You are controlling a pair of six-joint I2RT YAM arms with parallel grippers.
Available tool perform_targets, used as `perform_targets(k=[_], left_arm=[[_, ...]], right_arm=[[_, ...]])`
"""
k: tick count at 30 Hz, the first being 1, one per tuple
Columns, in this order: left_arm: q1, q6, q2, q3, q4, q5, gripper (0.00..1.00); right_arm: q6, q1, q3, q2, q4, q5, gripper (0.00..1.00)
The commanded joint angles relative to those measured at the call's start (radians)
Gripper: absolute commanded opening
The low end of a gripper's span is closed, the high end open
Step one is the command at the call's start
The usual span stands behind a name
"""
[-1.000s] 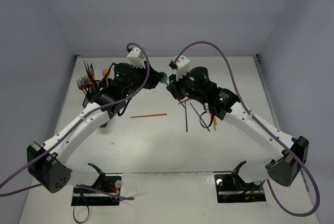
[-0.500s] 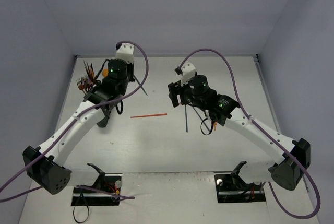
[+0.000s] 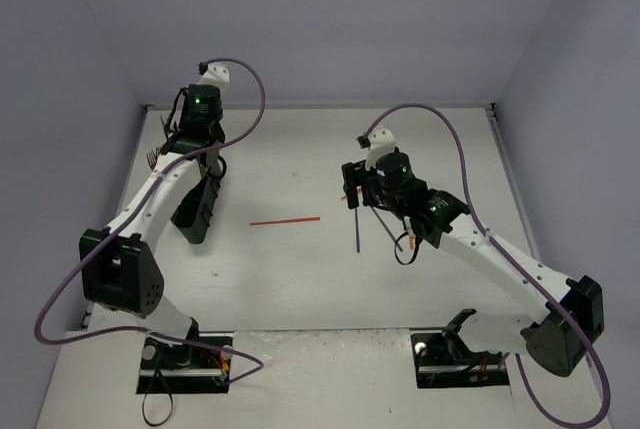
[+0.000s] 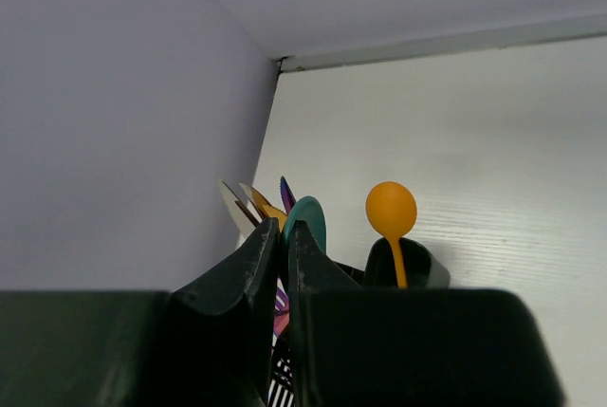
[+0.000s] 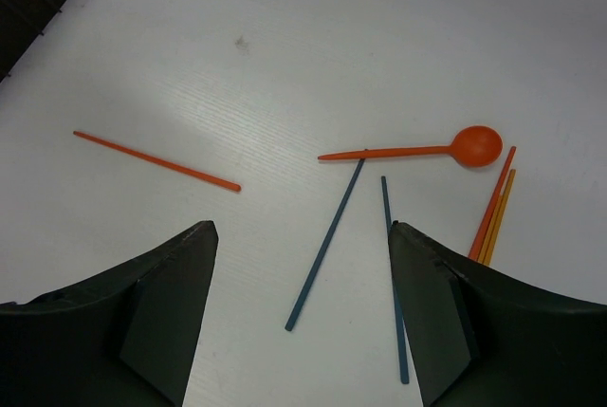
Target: Sort the eating utensils into containers
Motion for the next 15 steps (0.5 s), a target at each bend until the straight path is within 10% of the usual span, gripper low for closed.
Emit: perform_targets(k=[1, 15], left_arm=[[0.036, 0.092, 0.032, 0.075, 0.155, -0.055, 0.0], [0.054, 0.095, 0.095, 0.056, 0.2, -0.07, 0.0]], right_arm=[[0.022, -0.027, -0.026, -0.043, 0.055, -0.02, 0.7], [0.028, -0.09, -0.06, -0.02, 0.055, -0.07, 0.7]])
